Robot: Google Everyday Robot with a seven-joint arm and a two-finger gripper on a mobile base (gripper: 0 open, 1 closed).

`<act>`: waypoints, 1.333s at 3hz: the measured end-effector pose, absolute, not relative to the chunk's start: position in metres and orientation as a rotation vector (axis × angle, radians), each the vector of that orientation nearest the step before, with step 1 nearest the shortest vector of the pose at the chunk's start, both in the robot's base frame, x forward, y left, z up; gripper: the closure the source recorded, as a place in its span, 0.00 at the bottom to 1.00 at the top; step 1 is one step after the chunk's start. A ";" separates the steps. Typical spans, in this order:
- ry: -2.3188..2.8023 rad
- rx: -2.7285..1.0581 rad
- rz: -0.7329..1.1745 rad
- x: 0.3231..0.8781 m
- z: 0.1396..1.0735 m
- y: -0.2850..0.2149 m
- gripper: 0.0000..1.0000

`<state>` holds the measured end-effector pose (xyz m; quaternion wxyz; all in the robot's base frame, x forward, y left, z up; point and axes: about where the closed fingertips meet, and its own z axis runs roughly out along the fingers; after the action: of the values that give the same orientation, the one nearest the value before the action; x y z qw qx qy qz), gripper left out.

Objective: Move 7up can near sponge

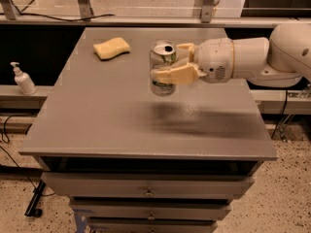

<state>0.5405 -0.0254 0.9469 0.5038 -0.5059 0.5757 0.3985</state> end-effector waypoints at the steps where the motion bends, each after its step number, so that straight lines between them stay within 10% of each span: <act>1: 1.396 -1.190 0.974 0.532 0.941 -0.027 1.00; 4: 1.312 -1.238 0.794 0.684 0.950 0.047 1.00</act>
Offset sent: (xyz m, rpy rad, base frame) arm 0.0828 0.0428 0.0017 0.0633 -0.1057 -0.0637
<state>0.6840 0.0471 0.9497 0.5523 -0.5237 0.5550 0.3356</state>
